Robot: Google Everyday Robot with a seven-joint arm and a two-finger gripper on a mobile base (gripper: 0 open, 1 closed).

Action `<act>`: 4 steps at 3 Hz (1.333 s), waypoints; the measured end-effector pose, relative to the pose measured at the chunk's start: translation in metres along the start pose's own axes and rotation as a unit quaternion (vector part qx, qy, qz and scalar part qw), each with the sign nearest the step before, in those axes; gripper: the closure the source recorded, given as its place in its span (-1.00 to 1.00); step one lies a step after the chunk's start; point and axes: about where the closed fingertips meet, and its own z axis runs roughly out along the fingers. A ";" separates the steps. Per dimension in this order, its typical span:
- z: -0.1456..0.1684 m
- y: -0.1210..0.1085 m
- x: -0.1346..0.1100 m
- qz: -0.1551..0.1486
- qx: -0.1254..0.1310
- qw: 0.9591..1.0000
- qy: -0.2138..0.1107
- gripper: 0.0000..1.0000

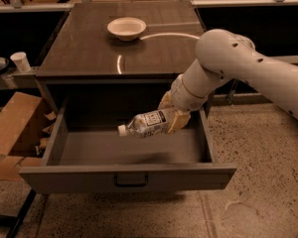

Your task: Pick blue plastic bottle from top drawer and place on counter

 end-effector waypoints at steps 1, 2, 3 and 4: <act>0.000 0.000 0.000 0.000 0.000 1.000 0.000 1.00; -0.026 -0.020 -0.012 -0.003 0.026 1.000 0.001 1.00; -0.063 -0.052 -0.025 -0.006 0.053 0.999 -0.006 1.00; -0.098 -0.090 -0.032 0.003 0.080 0.997 -0.019 1.00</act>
Offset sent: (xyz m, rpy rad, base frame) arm 0.0301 0.0054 0.0836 0.0343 -0.1231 -0.0441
